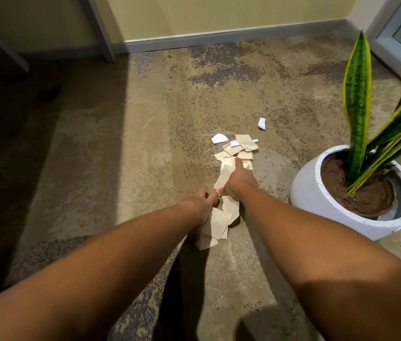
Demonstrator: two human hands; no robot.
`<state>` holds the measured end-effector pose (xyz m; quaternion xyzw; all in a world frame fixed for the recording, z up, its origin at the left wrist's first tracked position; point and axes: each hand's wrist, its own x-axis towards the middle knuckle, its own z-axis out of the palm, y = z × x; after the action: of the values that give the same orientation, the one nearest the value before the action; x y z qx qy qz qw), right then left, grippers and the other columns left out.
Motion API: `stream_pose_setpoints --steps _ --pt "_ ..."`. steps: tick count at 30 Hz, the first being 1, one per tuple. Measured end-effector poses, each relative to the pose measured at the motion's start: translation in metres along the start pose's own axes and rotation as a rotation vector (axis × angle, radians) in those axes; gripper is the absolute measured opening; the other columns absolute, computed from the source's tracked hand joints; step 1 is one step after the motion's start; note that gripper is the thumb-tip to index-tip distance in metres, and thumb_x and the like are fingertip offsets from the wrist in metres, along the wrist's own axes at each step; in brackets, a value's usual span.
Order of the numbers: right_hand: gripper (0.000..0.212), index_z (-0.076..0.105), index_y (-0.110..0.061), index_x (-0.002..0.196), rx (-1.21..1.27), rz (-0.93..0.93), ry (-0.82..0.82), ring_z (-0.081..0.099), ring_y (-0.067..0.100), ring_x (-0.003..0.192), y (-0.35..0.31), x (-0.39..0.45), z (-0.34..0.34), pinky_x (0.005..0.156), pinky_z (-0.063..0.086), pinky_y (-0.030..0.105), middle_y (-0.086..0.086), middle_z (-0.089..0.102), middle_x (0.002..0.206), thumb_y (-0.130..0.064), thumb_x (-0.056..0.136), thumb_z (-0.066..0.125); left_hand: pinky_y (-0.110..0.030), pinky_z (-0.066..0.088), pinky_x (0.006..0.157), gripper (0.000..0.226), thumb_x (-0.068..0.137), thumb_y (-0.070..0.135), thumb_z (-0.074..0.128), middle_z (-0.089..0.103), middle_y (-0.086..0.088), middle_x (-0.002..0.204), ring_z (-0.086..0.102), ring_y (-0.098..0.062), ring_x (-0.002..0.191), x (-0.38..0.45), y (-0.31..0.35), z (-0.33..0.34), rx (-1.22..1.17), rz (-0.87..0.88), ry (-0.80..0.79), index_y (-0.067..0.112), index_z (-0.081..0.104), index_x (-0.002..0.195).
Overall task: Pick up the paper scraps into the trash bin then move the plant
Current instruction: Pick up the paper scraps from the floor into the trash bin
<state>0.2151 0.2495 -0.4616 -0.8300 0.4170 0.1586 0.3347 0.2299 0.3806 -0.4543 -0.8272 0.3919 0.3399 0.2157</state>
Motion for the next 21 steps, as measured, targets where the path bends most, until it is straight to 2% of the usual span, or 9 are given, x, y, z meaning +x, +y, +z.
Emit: stream_pose_setpoints --steps 3,6,8,11,13,15,17,19,21 --pt "0.107 0.025 -0.023 0.151 0.004 0.022 -0.014 0.051 0.039 0.128 0.001 0.003 -0.001 0.096 0.052 0.045 0.017 0.052 0.137 -0.026 0.068 0.092 -0.052 0.052 0.098 0.135 0.053 0.032 0.097 0.016 -0.016 0.157 0.044 -0.046 0.131 0.004 -0.006 -0.002 -0.181 0.01 0.009 0.03 0.009 0.154" --pt "0.093 0.039 -0.017 0.139 0.051 0.013 -0.001 0.056 0.037 0.121 0.003 0.003 0.001 0.092 0.055 0.045 0.015 0.056 0.131 -0.027 0.065 0.094 -0.049 0.051 0.099 0.103 0.063 0.027 0.093 0.035 -0.012 0.147 0.048 -0.039 0.126 0.002 -0.012 -0.007 -0.397 0.06 0.052 0.026 0.031 0.145" --pt "0.087 0.046 -0.014 0.136 0.026 -0.01 0.009 0.058 0.034 0.12 0.006 0.001 0.001 0.089 0.054 0.038 0.013 0.058 0.13 -0.033 0.065 0.093 -0.046 0.047 0.103 0.088 0.067 0.028 0.091 0.045 -0.009 0.143 0.049 -0.033 0.127 0.002 -0.016 -0.009 -0.471 0.103 0.065 0.023 0.041 0.139" --pt "0.078 0.054 -0.009 0.133 0.049 -0.021 0.041 0.06 0.031 0.119 0.013 -0.001 0.005 0.085 0.05 0.032 0.012 0.061 0.13 -0.035 0.068 0.091 -0.046 0.039 0.111 0.09 0.064 0.023 0.093 0.055 -0.003 0.139 0.051 -0.027 0.126 -0.001 -0.021 -0.013 -0.63 0.195 -0.038 0.021 0.045 0.14" --pt "0.072 0.06 -0.006 0.127 0.105 -0.008 0.07 0.063 0.031 0.113 0.018 -0.003 0.009 0.082 0.05 0.031 0.014 0.064 0.126 -0.034 0.069 0.091 -0.043 0.041 0.111 0.068 0.064 0.019 0.093 0.069 0.0 0.123 0.061 -0.023 0.116 -0.004 -0.022 -0.015 -0.722 0.291 -0.116 0.019 0.061 0.124" --pt "0.064 0.065 -0.004 0.119 0.145 0.007 0.092 0.065 0.031 0.105 0.023 -0.007 0.013 0.073 0.048 0.031 0.014 0.066 0.118 -0.033 0.069 0.09 -0.036 0.046 0.105 0.045 0.072 0.017 0.088 0.073 -0.004 0.115 0.066 -0.026 0.11 -0.007 -0.018 -0.016 -0.803 0.335 -0.139 0.013 0.067 0.111" --pt "0.055 0.068 -0.004 0.113 0.166 0.015 0.118 0.067 0.032 0.099 0.027 -0.011 0.017 0.071 0.047 0.032 0.013 0.068 0.112 -0.032 0.071 0.089 -0.032 0.048 0.095 0.03 0.081 0.024 0.082 0.072 -0.006 0.111 0.065 -0.027 0.104 -0.006 -0.013 -0.016 -0.77 0.286 -0.02 0.014 0.067 0.106" --pt "0.047 0.07 -0.006 0.11 0.204 0.026 0.135 0.068 0.031 0.097 0.035 -0.013 0.018 0.077 0.054 0.035 0.013 0.072 0.11 -0.029 0.073 0.088 -0.033 0.048 0.09 0.031 0.086 0.033 0.076 0.071 -0.009 0.11 0.063 -0.027 0.103 -0.003 -0.007 -0.02 -0.641 0.233 0.088 0.012 0.068 0.108" --pt "0.044 0.07 -0.005 0.114 0.237 0.063 0.125 0.069 0.031 0.1 0.045 -0.016 0.017 0.079 0.053 0.032 0.015 0.071 0.113 -0.024 0.077 0.085 -0.031 0.046 0.082 0.038 0.086 0.037 0.076 0.07 -0.01 0.101 0.062 -0.028 0.095 -0.002 -0.002 -0.027 -0.578 0.184 0.058 0.006 0.07 0.107"
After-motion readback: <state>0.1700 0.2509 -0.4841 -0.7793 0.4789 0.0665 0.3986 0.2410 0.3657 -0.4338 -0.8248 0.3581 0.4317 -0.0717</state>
